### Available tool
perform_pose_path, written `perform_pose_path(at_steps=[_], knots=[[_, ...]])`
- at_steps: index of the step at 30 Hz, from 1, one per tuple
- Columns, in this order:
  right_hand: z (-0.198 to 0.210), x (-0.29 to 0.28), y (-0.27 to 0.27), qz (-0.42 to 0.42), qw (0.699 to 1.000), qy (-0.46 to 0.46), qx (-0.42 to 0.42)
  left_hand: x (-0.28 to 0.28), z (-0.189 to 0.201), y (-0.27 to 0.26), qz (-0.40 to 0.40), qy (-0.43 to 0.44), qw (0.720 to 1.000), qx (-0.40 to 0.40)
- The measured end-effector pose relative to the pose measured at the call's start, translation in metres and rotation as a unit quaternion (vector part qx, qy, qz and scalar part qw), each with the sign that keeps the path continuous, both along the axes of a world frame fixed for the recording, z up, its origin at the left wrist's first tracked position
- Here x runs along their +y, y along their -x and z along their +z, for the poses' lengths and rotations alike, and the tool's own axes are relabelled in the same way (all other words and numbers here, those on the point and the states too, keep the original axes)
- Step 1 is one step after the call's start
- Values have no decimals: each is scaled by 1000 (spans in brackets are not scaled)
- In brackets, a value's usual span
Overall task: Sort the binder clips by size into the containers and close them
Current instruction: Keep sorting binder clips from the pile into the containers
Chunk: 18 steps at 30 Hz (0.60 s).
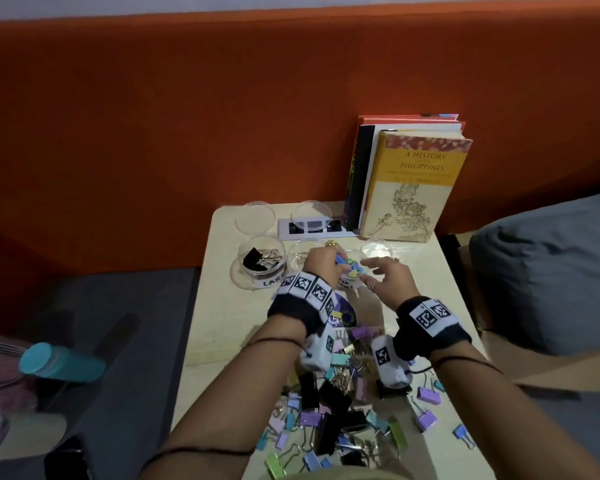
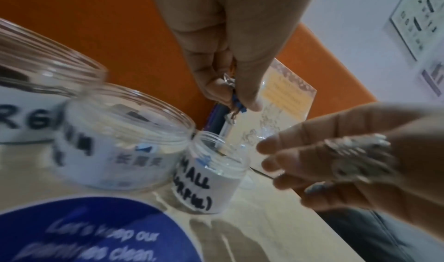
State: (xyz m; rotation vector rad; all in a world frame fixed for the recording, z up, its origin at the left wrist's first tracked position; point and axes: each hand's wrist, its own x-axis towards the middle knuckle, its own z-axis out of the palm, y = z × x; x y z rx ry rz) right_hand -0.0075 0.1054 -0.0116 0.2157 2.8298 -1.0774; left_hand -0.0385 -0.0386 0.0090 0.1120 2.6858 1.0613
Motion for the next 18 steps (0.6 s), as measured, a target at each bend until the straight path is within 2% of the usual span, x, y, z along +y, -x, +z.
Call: perform_pose_path(at_steps=[4,8,11,18], knots=[[-8,12,-27,32,999,-2,-34,32,-6,25,-86,67,994,-4],[-17,11,-41,66,996,-3,-57,28,-17,20,-187,168,967,34],[-22,4,-43,115,990,-27,-72,-2,-14,-4,-185,141,970,64],[-31,-35,-44,242,967,-47,-67,-88,-30,-69,-181,137,971,-68]])
